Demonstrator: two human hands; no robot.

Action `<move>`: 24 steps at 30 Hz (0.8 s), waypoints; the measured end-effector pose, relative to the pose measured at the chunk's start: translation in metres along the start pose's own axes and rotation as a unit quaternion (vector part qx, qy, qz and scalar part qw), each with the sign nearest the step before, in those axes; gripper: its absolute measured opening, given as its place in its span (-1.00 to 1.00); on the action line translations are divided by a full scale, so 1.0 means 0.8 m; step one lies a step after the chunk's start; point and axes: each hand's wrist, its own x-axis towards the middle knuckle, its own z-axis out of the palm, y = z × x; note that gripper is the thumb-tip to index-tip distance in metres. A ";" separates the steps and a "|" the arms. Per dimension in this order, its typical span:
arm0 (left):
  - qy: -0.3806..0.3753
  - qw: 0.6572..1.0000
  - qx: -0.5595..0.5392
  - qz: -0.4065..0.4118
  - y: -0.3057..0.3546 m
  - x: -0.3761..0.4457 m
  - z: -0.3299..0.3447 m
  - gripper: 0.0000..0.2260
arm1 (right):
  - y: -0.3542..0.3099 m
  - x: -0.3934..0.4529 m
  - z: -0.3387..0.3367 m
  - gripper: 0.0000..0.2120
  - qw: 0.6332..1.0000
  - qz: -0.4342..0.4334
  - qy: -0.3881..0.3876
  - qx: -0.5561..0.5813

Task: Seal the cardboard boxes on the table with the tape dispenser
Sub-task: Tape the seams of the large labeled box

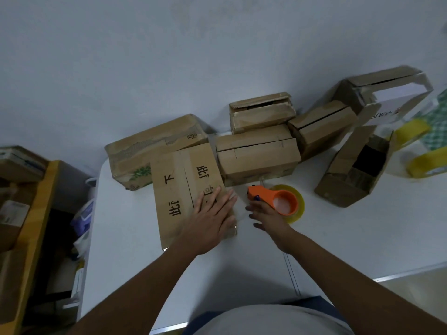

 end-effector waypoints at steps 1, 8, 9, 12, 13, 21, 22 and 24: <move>0.000 1.000 0.001 0.000 0.000 0.000 0.000 -0.46 | 0.001 -0.003 0.002 -0.74 0.998 0.032 -0.022 0.055; -0.003 1.000 0.003 0.003 -0.001 0.000 0.002 -0.47 | 0.011 -0.017 -0.007 -0.76 0.999 0.012 -0.035 0.018; -0.002 1.000 0.000 0.006 -0.002 0.000 0.002 -0.46 | 0.013 -0.017 -0.008 -0.75 0.999 0.008 -0.035 0.025; -0.004 1.000 -0.008 0.005 -0.001 0.001 0.002 -0.44 | 0.014 -0.020 -0.012 -0.84 0.998 -0.001 -0.044 0.041; -0.006 1.000 -0.007 0.004 -0.001 0.001 0.001 -0.44 | 0.013 -0.022 -0.014 -0.87 0.998 -0.007 -0.043 0.040; 0.032 0.961 -0.273 -0.013 -0.012 -0.005 -0.020 -0.47 | 0.012 -0.028 -0.012 -0.86 0.998 -0.063 -0.022 -0.007; 0.020 0.972 -0.232 0.007 -0.016 -0.008 -0.022 -0.45 | 0.013 -0.028 -0.012 -0.85 0.997 -0.068 -0.017 -0.013; -0.010 0.993 -0.105 0.060 -0.021 -0.015 -0.017 -0.41 | 0.015 -0.028 -0.011 -0.83 0.997 -0.076 -0.012 -0.031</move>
